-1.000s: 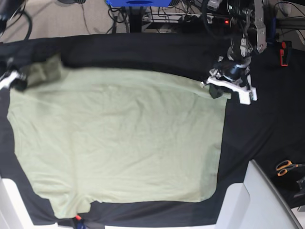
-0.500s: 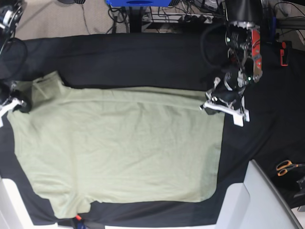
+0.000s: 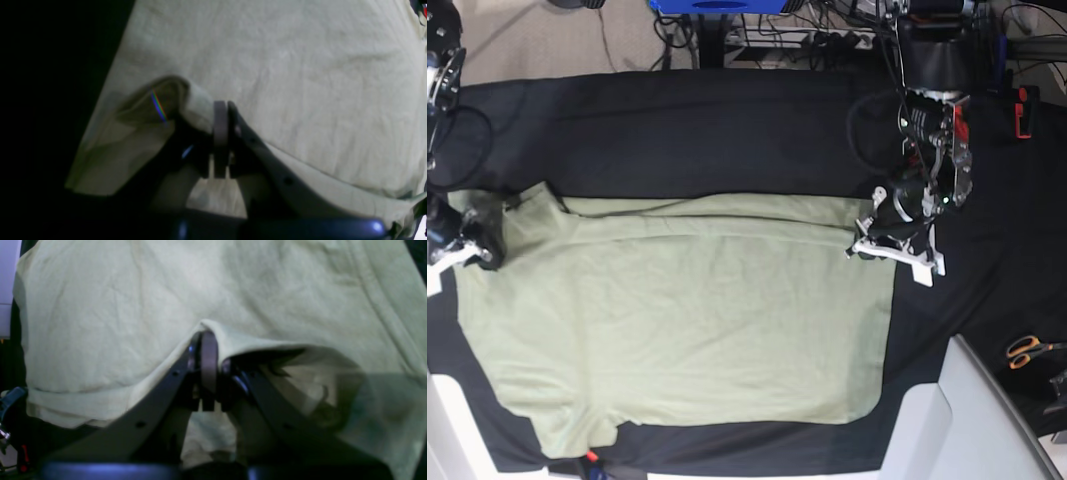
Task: Fold the T-shirt properly
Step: 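Lift the held shirt edge with both grippers and pull it across, then lay the held edge down over the shirt and open both grippers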
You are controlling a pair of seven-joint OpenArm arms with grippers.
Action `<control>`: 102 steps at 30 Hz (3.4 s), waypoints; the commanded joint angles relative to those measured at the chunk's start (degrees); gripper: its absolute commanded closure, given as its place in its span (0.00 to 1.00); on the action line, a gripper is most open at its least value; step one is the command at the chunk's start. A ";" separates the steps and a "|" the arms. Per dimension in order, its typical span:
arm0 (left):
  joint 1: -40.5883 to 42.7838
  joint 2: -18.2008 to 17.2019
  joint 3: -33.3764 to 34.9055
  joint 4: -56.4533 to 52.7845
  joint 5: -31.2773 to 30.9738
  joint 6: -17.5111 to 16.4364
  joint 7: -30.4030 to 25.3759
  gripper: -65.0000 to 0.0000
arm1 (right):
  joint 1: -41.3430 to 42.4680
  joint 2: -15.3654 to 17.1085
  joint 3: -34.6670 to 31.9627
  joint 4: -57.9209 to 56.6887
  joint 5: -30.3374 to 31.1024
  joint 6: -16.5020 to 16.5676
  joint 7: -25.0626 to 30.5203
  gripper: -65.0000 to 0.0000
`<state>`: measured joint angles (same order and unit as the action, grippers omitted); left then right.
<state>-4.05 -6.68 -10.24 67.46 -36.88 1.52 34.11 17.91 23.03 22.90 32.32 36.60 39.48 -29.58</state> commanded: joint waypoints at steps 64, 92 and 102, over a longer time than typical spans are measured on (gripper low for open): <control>18.60 -1.10 -3.17 18.30 6.25 -0.24 -12.79 0.89 | -14.97 -9.00 28.05 19.51 12.50 -19.31 -3.34 0.22; 16.49 0.13 -7.83 9.07 -7.03 -0.24 -12.79 0.60 | -4.59 -6.98 28.05 -0.10 4.94 -19.13 -0.88 1.00; 9.37 2.06 -8.00 0.89 -7.12 -0.24 -13.05 0.38 | -5.74 -6.89 28.05 -0.10 4.94 -19.13 -0.88 1.00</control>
<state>5.34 -4.80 -18.41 68.14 -43.81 0.84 19.40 12.21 15.20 51.11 31.81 42.41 21.26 -29.98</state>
